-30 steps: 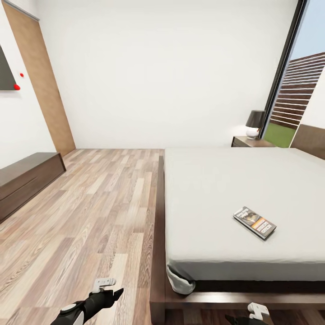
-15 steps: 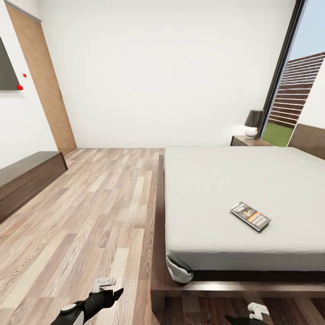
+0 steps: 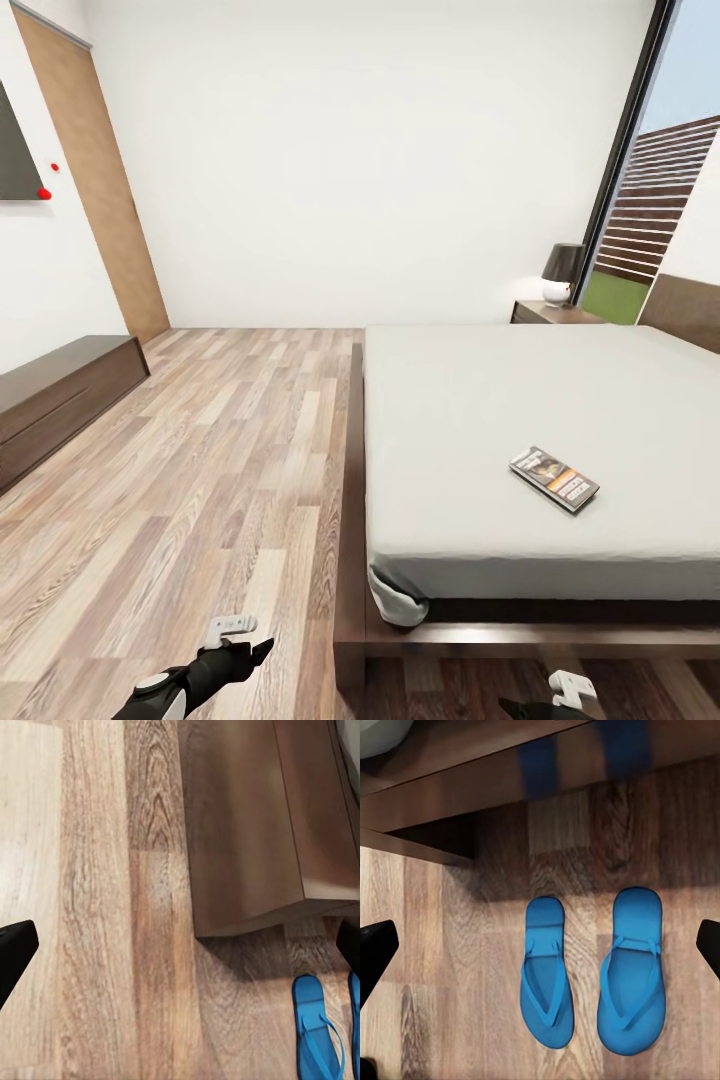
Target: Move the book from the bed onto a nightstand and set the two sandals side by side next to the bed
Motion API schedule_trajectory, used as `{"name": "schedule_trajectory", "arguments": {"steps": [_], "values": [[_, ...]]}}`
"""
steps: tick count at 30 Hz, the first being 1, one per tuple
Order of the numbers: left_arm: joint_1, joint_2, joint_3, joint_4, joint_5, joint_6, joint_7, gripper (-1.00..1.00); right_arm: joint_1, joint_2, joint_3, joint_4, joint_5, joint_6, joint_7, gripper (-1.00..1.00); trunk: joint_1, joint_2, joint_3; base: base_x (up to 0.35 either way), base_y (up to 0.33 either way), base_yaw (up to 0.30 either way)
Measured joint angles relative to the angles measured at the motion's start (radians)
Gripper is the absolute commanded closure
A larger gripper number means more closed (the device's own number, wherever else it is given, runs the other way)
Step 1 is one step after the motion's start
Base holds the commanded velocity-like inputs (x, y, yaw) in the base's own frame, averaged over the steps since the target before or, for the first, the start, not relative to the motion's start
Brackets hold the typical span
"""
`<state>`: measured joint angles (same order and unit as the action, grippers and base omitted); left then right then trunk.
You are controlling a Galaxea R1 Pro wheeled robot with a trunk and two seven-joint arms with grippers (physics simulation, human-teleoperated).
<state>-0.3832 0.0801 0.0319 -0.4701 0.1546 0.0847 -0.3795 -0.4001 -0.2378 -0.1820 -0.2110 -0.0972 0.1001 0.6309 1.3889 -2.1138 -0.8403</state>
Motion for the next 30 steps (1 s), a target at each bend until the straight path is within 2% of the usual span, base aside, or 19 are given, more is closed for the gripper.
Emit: {"name": "schedule_trajectory", "arguments": {"steps": [19, 30], "values": [[0.0, 0.0, -0.001, 0.0, 0.0, 0.0, 0.0, -1.0, 0.0, 0.0, 0.0, 0.0, 0.0, 0.0, 0.0, -1.0, 0.0, 0.0, 0.0, 0.0, -0.005, 0.0], [0.0, 0.0, 0.0, 0.0, 0.0, 0.0, 0.0, -1.0, 0.0, 0.0, 0.0, 0.0, 0.0, 0.0, 0.0, -1.0, 0.0, 0.0, 0.0, 0.0, -0.206, 0.0]]}}
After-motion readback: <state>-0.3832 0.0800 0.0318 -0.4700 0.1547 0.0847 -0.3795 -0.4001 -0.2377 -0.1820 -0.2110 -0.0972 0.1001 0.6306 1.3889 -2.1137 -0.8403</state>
